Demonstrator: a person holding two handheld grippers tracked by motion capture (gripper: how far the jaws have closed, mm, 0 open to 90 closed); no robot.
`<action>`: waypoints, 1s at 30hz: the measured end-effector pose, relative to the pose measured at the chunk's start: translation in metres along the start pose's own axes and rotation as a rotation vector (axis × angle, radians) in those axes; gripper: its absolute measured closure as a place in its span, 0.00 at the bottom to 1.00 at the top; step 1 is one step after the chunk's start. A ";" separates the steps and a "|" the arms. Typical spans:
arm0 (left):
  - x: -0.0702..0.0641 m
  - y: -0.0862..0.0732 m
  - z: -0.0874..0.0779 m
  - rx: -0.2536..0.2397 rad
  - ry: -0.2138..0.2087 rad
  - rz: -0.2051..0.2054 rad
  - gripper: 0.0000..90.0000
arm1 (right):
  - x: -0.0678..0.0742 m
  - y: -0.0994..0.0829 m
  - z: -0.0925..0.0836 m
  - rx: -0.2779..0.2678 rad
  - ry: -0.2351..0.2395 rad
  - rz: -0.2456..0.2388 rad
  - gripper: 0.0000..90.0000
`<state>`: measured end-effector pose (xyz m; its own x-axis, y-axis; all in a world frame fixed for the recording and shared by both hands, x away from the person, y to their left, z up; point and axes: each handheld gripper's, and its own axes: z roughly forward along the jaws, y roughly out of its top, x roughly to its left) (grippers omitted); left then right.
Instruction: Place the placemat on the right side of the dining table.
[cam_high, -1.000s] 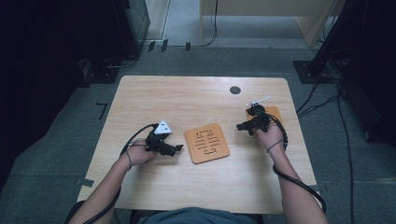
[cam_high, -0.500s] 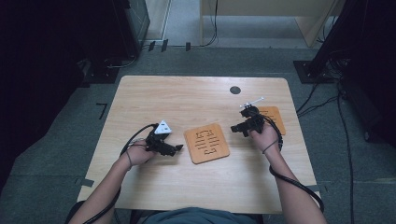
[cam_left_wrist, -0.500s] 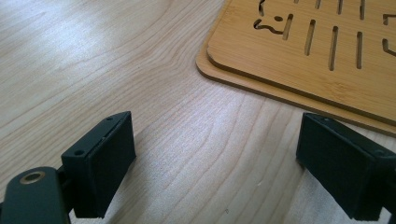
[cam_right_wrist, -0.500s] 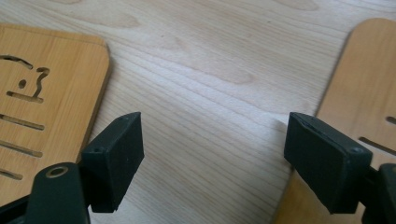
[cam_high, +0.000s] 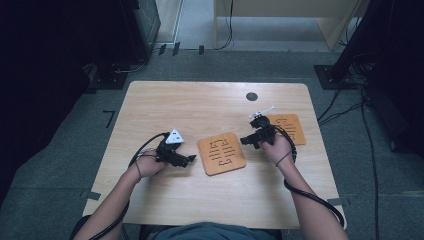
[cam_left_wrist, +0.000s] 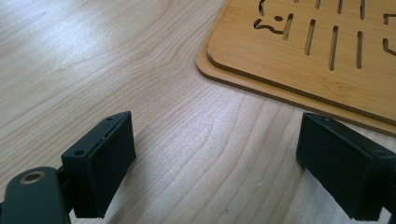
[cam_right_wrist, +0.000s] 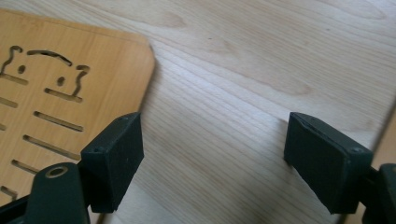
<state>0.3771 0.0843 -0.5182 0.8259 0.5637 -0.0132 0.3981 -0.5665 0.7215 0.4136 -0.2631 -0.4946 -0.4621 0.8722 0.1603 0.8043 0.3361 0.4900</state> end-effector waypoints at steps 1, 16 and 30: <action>0.000 0.000 0.000 0.000 0.000 0.000 0.12 | 0.002 0.000 0.001 -0.001 0.002 -0.006 0.22; 0.000 0.000 0.000 -0.001 0.002 0.001 0.12 | 0.025 0.002 0.009 -0.023 0.020 -0.037 0.16; 0.000 0.000 0.000 -0.001 0.002 0.000 0.12 | 0.039 -0.005 0.018 -0.051 0.006 -0.117 0.00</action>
<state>0.3772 0.0839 -0.5184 0.8251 0.5649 -0.0118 0.3976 -0.5657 0.7224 0.3982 -0.2249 -0.5059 -0.5543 0.8258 0.1042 0.7245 0.4171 0.5487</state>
